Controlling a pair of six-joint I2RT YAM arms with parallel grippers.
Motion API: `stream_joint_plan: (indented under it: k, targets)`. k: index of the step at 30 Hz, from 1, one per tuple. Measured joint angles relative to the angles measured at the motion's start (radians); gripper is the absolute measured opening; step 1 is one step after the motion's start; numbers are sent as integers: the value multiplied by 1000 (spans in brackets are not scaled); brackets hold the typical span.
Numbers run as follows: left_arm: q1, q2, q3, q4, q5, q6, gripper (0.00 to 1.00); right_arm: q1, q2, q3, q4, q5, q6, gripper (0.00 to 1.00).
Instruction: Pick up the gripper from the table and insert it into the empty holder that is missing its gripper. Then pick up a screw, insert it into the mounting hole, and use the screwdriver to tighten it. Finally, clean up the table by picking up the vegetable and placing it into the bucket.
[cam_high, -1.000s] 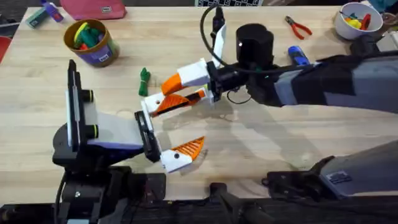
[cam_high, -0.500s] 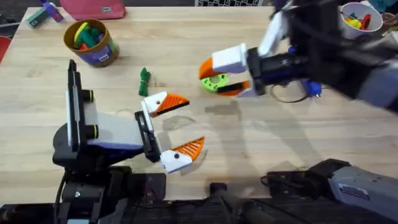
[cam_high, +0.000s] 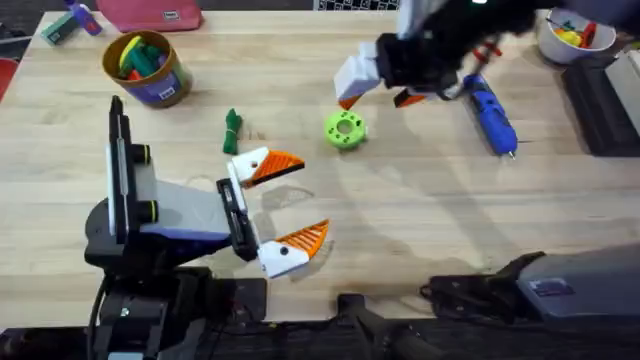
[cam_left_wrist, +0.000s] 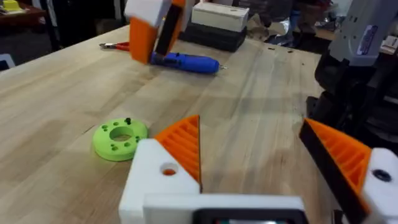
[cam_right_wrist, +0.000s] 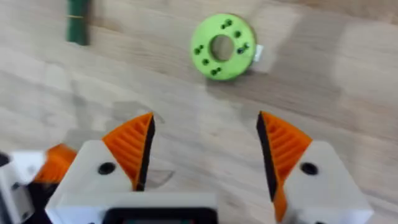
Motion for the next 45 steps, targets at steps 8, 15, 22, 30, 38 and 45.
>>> stream_joint_plan:
  k: [8, 15, 22, 30, 38, 45]
  targets:
    - [0, 0, 0, 0, 0, 0, 985, 27, 212, 96, 4, 124, 7, 796]
    - [0, 0, 0, 0, 0, 0, 985, 31, 313, 96, 33, 153, 43, 720]
    - [0, 0, 0, 0, 0, 0, 985, 31, 363, 96, 60, 160, 64, 595]
    - [0, 0, 0, 0, 0, 0, 985, 32, 407, 97, 74, 160, 82, 486]
    - [0, 0, 0, 0, 0, 0, 985, 32, 411, 97, 87, 160, 93, 382]
    - [0, 0, 0, 0, 0, 0, 985, 33, 413, 97, 89, 161, 96, 322]
